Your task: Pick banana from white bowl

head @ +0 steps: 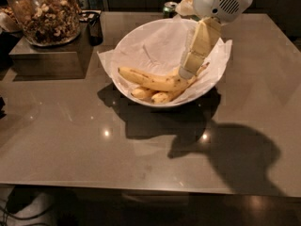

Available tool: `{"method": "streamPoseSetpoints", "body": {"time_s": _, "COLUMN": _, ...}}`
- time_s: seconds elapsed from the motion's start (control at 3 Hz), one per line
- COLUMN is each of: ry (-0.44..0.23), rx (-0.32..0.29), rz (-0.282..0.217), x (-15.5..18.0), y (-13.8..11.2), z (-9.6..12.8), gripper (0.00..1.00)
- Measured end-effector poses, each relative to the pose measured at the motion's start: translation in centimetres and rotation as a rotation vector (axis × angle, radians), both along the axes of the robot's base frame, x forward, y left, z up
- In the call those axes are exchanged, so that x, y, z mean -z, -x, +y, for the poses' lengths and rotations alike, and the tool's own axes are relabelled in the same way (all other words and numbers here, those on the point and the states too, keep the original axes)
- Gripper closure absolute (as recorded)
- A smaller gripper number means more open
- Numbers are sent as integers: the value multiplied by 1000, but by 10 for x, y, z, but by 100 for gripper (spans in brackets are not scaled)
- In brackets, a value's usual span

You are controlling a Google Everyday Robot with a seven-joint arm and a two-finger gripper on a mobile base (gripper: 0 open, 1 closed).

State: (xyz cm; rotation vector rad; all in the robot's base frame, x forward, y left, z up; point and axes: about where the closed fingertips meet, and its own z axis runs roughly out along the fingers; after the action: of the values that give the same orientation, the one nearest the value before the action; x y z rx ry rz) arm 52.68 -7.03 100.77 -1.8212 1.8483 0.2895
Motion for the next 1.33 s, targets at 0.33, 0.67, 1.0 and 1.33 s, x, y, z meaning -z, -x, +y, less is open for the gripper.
{"method": "streamPoseSetpoints", "body": {"time_s": 0.33, "ry": -19, "rx": 18, "rz": -6, "x": 0, "y": 0, "z": -2, "gripper": 0}}
{"method": "streamPoseSetpoints", "body": {"time_s": 0.67, "ry": -80, "rx": 25, "rz": 36, "x": 22, "y": -17, "z": 10, "gripper": 0}}
{"method": "streamPoseSetpoints", "body": {"time_s": 1.0, "ry": -83, "rx": 24, "rz": 41, "x": 25, "y": -19, "z": 10, "gripper": 18}}
{"method": "streamPoseSetpoints", "body": {"time_s": 1.33, "ry": -83, "rx": 24, "rz": 41, "x": 25, "y": -19, "z": 10, "gripper": 37}}
